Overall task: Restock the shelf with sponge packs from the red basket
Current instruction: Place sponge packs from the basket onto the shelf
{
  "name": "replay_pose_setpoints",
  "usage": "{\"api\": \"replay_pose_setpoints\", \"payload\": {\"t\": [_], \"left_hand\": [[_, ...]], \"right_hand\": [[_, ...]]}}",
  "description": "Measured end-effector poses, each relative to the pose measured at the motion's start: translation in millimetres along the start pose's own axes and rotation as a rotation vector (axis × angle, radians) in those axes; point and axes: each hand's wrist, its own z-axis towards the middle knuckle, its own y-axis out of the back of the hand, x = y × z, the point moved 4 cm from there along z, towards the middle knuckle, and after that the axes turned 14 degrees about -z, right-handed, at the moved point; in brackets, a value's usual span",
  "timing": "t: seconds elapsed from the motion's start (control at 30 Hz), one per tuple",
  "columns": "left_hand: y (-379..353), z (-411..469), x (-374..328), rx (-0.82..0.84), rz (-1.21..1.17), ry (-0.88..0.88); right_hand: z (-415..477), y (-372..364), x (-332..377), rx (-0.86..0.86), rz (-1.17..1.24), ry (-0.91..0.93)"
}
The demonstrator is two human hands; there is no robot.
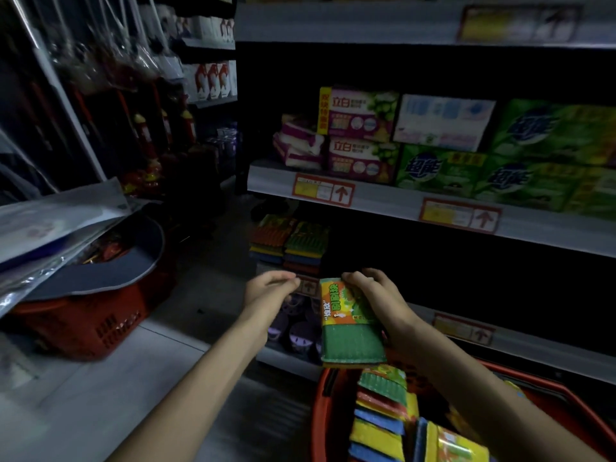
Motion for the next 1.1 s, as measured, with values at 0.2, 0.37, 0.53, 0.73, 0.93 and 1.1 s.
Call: {"api": "replay_pose_setpoints", "payload": {"t": [0.2,0.37,0.53,0.73,0.93,1.1], "left_hand": [[-44,-60,17,0.252,0.001,0.175],[-78,-90,32,0.458,-0.156,0.293],[-96,-83,45,0.478,-0.136,0.244],[-99,-69,44,0.382,-0.396,0.316],[-100,-55,42,0.258,-0.342,0.246],[-101,-32,55,0.111,-0.372,0.207]], "right_hand": [[-32,54,5,-0.095,0.058,0.035],[-38,84,-7,-0.197,0.145,0.027],[-26,87,-19,-0.242,0.227,-0.002],[-12,69,-25,-0.190,0.341,-0.009],[-10,55,-36,-0.167,0.264,0.032],[-11,33,-57,-0.193,0.152,0.071]]}}
